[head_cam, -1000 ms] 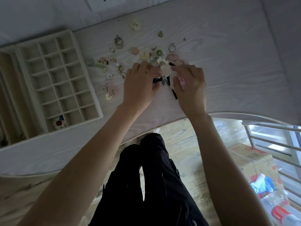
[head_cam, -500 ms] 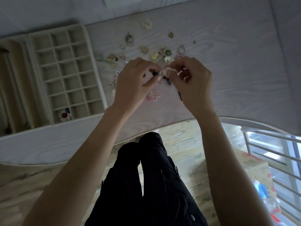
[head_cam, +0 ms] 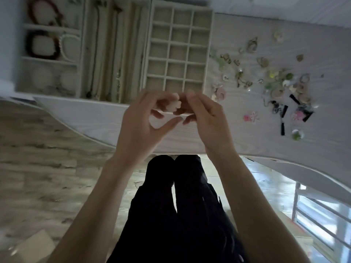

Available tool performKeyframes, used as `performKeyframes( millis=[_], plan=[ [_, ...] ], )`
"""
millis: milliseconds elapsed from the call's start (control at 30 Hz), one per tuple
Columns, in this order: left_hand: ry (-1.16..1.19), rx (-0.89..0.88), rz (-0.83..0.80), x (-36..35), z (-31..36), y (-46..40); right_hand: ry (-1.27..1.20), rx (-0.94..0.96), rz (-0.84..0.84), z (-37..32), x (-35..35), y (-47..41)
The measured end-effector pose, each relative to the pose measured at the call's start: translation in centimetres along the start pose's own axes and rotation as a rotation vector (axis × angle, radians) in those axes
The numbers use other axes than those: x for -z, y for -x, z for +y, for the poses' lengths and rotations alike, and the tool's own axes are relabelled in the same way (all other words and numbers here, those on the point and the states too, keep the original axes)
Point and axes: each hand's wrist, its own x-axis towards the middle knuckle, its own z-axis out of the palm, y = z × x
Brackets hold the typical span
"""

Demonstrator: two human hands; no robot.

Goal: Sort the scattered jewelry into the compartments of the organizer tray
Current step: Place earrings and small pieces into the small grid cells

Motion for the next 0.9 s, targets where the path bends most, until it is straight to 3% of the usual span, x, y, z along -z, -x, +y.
performKeyframes(
  millis=[133,267,400,600,700,800,900],
  plan=[
    [-0.016,0.036,0.139,2.4,-2.2,0.6,0.129,0.08,-0.12,0.2,-2.6,-0.7],
    [0.117,0.135,0.193,3.3,-3.1,0.0,0.306,0.22,-0.065,1.1,-3.9,-1.6],
    [0.277,0.256,0.155,3.3,-3.8,-1.1,0.281,0.177,-0.079,2.2,-4.1,-2.1],
    [-0.11,0.15,0.087,2.6,-5.6,-1.6,0.577,0.296,0.101,2.9,-4.2,-2.7],
    [-0.149,0.123,0.051,2.9,-5.8,-1.8,0.742,0.377,0.143,3.1,-4.4,-2.9],
    [-0.076,0.081,-0.003,3.3,-5.5,-2.1,0.834,0.421,0.176,3.5,-4.7,-2.9],
    [0.017,0.095,-0.057,3.8,-5.0,-2.4,0.776,0.394,0.193,3.6,-5.2,-2.9]
  ],
)
